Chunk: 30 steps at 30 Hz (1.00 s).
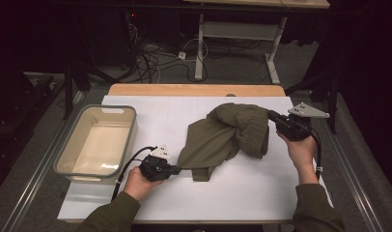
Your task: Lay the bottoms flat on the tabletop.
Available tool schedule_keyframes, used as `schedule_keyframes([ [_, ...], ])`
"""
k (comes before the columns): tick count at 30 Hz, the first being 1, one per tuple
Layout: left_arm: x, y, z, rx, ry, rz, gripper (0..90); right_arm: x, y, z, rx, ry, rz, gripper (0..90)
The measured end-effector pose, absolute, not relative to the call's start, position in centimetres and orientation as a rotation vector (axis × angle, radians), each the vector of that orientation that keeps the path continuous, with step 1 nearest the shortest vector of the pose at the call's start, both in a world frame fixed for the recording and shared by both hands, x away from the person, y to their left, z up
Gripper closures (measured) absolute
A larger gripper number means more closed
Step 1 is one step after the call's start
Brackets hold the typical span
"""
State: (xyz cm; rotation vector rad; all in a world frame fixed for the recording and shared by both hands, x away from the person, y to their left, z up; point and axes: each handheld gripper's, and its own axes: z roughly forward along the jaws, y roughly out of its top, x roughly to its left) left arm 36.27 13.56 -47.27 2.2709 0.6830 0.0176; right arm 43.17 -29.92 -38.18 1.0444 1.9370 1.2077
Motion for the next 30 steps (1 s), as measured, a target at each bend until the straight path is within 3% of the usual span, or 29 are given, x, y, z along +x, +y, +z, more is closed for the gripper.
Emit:
schedule_keyframes([
  [17,36.3,13.6,-47.4,2.272,0.687,0.021,85.8,47.4,-33.4,-42.5,1.311,1.945,1.136,87.4],
  [18,36.3,13.6,-47.4,2.272,0.686,0.022,85.7,47.3,-33.5,-42.5,1.322,1.941,1.164,84.6],
  [21,36.3,13.6,-47.4,2.270,0.686,0.018,85.6,46.6,-33.5,-41.8,1.305,1.941,1.212,64.6],
  [24,36.3,13.6,-47.4,2.268,0.686,0.018,85.5,45.5,-33.5,-40.7,1.279,1.940,1.241,53.9],
  [30,36.3,13.6,-47.4,2.266,0.686,0.019,85.2,42.8,-33.2,-38.6,1.213,1.987,1.303,45.4],
])
